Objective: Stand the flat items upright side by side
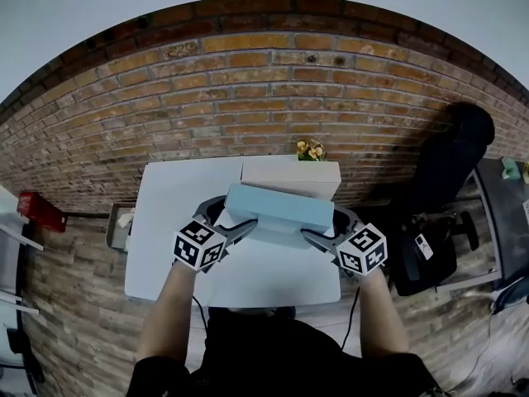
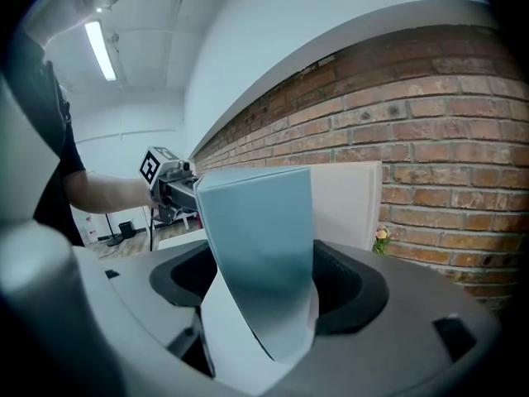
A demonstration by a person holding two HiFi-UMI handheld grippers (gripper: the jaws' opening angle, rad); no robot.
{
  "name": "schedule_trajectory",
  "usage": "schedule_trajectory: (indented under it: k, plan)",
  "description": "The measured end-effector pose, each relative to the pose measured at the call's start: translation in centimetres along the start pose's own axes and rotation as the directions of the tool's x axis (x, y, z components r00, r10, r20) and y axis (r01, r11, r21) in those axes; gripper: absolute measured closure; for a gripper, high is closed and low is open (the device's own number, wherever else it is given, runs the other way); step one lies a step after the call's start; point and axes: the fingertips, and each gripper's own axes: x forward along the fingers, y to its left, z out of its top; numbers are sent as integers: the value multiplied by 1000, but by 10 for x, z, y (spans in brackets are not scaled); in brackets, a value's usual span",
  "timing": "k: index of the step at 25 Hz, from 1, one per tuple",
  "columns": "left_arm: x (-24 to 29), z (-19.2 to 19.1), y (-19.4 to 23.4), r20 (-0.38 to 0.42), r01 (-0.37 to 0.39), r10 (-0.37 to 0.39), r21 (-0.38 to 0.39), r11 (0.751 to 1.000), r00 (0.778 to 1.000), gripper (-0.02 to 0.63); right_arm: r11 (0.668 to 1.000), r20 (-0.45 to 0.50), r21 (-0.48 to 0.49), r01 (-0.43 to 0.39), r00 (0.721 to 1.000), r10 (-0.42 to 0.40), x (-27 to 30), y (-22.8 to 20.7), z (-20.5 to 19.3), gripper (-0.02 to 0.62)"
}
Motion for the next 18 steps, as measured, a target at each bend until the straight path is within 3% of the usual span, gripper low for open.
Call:
schedule_trajectory:
  k: [4, 7, 9, 18]
  plan:
    - [2, 1, -2, 5, -30, 30, -2, 1000, 1000, 249, 996, 22, 80, 26, 999, -28, -6, -11, -5, 224]
    - [1, 0, -3, 10, -38, 38, -8, 999, 999, 257, 996, 28, 89, 32, 999, -34, -13, -12, -11, 240]
    - [0, 0, -3, 14, -43, 43, -4, 999, 999, 278, 997, 29, 58, 41, 999, -43, -16, -12, -11, 268]
    - [2, 1, -8, 27, -40, 39, 6, 999, 999, 285, 986, -9, -121, 118, 993, -120, -20, -24, -2, 281]
